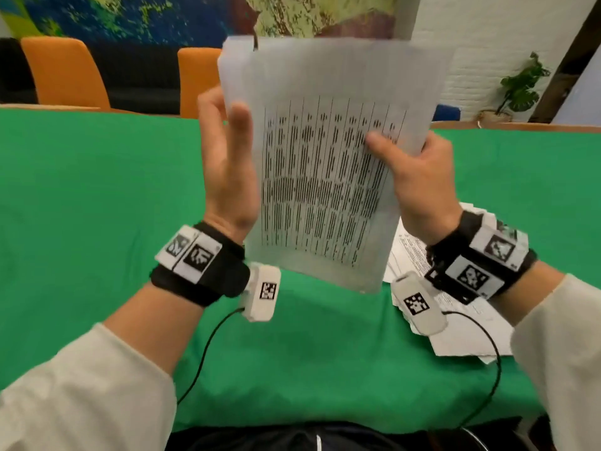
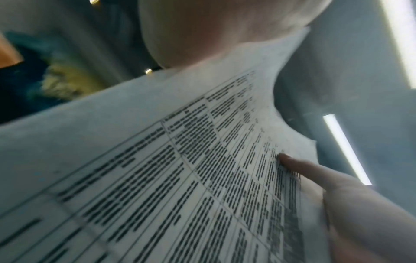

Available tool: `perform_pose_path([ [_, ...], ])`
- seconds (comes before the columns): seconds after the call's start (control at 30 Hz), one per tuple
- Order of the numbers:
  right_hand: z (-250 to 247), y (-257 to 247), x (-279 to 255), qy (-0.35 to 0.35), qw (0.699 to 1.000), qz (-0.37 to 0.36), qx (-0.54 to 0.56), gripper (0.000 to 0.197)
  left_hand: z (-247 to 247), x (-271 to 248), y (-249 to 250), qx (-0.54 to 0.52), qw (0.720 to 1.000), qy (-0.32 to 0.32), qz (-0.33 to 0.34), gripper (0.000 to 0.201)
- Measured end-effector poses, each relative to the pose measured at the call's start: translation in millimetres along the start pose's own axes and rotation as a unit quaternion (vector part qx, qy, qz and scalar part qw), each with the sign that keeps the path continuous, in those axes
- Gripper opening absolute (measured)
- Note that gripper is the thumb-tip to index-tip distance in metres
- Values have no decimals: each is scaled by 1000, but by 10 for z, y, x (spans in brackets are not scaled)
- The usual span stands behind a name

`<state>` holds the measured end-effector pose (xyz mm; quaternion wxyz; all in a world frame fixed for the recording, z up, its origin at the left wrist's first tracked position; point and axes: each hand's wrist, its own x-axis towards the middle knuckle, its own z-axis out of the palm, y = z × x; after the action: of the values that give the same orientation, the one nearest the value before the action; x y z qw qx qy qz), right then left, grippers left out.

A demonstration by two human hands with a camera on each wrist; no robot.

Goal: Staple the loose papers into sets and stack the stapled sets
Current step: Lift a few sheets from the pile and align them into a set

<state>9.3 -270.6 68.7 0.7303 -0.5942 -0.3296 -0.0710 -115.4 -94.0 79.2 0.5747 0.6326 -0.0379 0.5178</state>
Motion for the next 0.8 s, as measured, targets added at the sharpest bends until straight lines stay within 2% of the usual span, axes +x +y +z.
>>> perform_pose_path([
  [0.07, 13, -97, 103, 17, 999, -21, 37, 20, 26, 224, 38, 8, 1000, -14, 7, 59],
  [0.13, 5, -108, 116, 13, 999, -22, 42, 20, -27, 353, -74, 27, 999, -35, -25, 34],
  [0.27, -67, 190, -123, -16, 999, 49, 2, 19, -223, -12, -409, 48, 993, -39, -96, 10],
  [0.37, -54, 259, -225, -31, 997, 73, -12, 18, -256, -160, -466, 57, 995, -22, -74, 13],
  [0.47, -11, 52, -89, -17, 998, 48, 29, 15, -126, 61, -289, 72, 997, -18, -10, 19],
  [0.57, -6, -105, 36, -31, 995, 23, 92, 16, -51, 270, -122, 84, 996, -22, 9, 23],
  [0.63, -28, -49, 6, -41, 993, 34, 108, 21, -85, 236, -166, 97, 995, -16, -20, 25],
  [0.73, -101, 173, -165, -54, 994, 79, 46, 35, -213, -60, -375, 128, 986, -37, -102, 27],
  [0.8, -130, 223, -226, -69, 993, 93, 20, 40, -240, -182, -402, 136, 982, -62, -113, 30],
])
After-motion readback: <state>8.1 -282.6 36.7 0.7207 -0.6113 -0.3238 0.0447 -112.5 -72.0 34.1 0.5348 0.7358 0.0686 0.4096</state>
